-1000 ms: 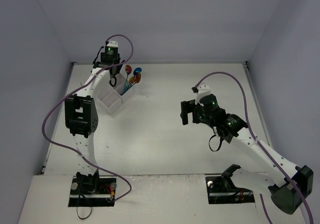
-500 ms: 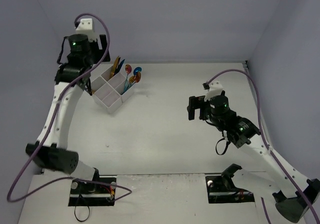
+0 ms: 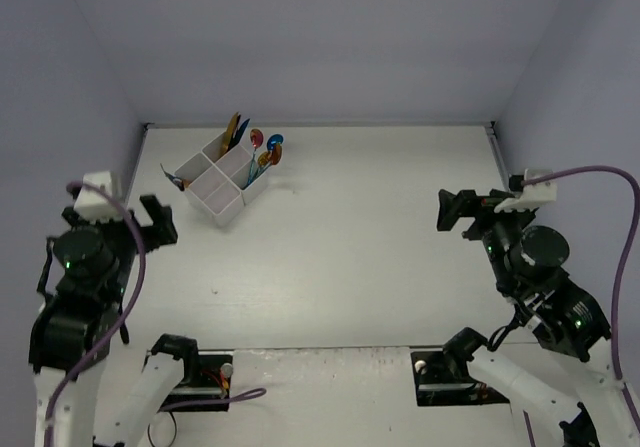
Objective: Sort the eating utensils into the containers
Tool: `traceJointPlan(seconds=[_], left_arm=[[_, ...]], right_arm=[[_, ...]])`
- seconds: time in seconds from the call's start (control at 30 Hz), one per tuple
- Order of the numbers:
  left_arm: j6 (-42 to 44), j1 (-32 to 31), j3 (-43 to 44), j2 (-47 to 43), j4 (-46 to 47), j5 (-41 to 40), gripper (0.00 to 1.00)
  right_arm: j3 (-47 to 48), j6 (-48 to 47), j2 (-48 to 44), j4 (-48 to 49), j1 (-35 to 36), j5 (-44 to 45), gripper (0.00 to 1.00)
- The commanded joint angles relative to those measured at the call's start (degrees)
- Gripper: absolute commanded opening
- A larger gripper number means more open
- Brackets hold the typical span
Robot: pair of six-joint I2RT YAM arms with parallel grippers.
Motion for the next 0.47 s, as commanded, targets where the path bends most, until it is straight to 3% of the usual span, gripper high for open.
traceJointPlan(seconds=[0.0,0.23,0.43], left_arm=[[-2.5,0.3,-4.9,-6.9,-5.2,-4.5,0.86],[-4.0,0.3,-7.8,-13.6,-10.6,-6.6,0.86],[-4.3,0.2,-6.6,-12.9,-12.0,-8.0,0.86]], right_arm=[[1.4,-3.1,-1.8,0.5,-0.2,6.1,1.00],[0.1,-4.0,-7.4,-0.7,-0.1,7.3,1.00],[1.1,-5.0,-9.1,-2.4,-0.1,5.4,1.00]])
